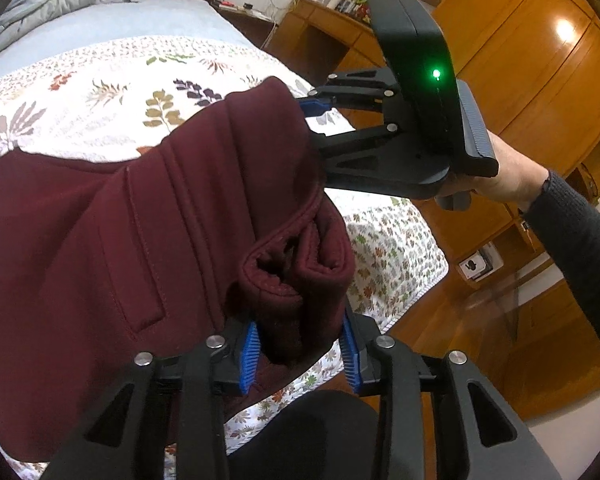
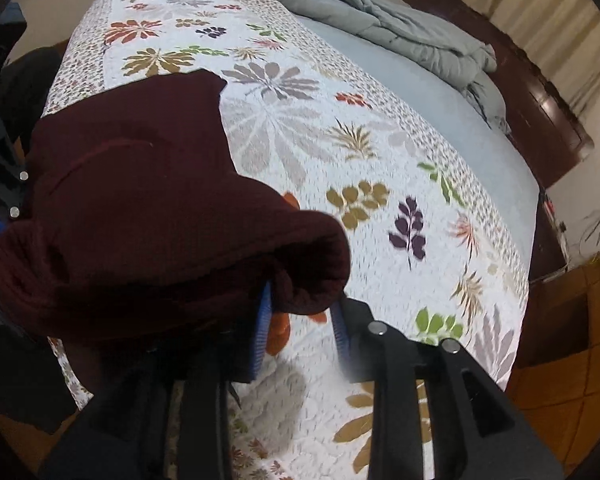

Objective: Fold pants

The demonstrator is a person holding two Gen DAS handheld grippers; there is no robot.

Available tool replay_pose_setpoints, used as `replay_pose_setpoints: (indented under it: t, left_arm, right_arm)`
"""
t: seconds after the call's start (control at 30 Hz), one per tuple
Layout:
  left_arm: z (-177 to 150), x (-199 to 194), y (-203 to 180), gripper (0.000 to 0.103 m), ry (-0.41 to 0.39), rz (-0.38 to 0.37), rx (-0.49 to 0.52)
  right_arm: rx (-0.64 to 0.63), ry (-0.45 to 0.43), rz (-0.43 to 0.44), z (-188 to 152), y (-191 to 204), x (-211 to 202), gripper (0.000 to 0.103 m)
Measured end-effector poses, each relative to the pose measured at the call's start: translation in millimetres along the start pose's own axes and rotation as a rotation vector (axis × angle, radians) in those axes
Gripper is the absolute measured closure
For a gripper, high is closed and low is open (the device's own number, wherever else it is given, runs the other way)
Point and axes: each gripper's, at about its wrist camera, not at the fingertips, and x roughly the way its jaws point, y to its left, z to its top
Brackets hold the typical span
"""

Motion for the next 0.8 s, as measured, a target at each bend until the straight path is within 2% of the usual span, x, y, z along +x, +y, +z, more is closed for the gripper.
replay_pose_setpoints:
  t: [0.07,0.1,0.13,0.2,0.23,0.27,0.3,0.33,0.37,0.43,0.47,0.5,0.6,0.67,0.73,0.8]
  left_arm:
    - [-2,4,1,0.062,0.01,-0.017,-0.006]
    - [-3,5,1,0.061,0.013,-0.021,-0.006]
    - [-4,6,2,0.06,0.013,-0.023,-0.005]
    - [-4,7,2,0.06,0.01,-0.03,-0.008]
    - [-4,8,4,0.06,0.011,-0.035,-0.013]
    - [-5,7,4,0.06,0.012,-0.037,-0.014]
    - [-5,8,4,0.06,0.011,-0.039,-0.015]
    - [-5,8,5,0.06,0.011,-0.041,-0.016]
    - [-5,7,5,0.06,0.012,-0.047,-0.019]
    - [-6,6,6,0.06,0.01,-0.071,-0.03]
    - [-7,6,7,0.059,0.01,-0.085,-0.038]
    - [-8,3,9,0.059,0.009,-0.1,-0.046]
    - [-10,-10,16,0.055,0.007,-0.178,-0.075]
    - [-14,-30,23,0.046,-0.013,-0.259,-0.105]
    - [-15,-51,34,0.043,-0.044,-0.301,-0.123]
    - [-9,-70,52,0.041,-0.092,-0.309,-0.134]
  right_arm:
    - [0.06,0.004,-0.001,-10,-5,2,0.062]
    - [0.105,0.009,0.005,-15,-10,3,0.051]
    - [0.201,0.02,0.019,-24,-18,3,0.032]
    - [0.432,0.042,0.104,-42,-38,5,0.011]
    - [0.592,0.07,0.157,-56,-50,8,0.011]
    - [0.82,0.107,0.246,-80,-64,13,0.011]
    - [0.974,0.108,0.323,-98,-71,14,0.011]
    - [1.106,0.075,0.395,-116,-74,12,0.011]
    - [1.235,0.005,0.479,-134,-74,6,0.011]
    - [1.408,-0.125,0.666,-153,-66,0,0.011]
    - [1.464,-0.174,0.773,-154,-55,0,0.011]
    - [1.469,-0.192,0.834,-149,-44,1,0.011]
    - [1.41,-0.164,0.904,-124,-16,9,0.011]
    - [1.385,-0.144,0.917,-113,-3,16,0.009]
    - [1.4,-0.141,0.938,-112,2,23,0.009]
    - [1.426,-0.161,0.973,-115,5,27,0.009]
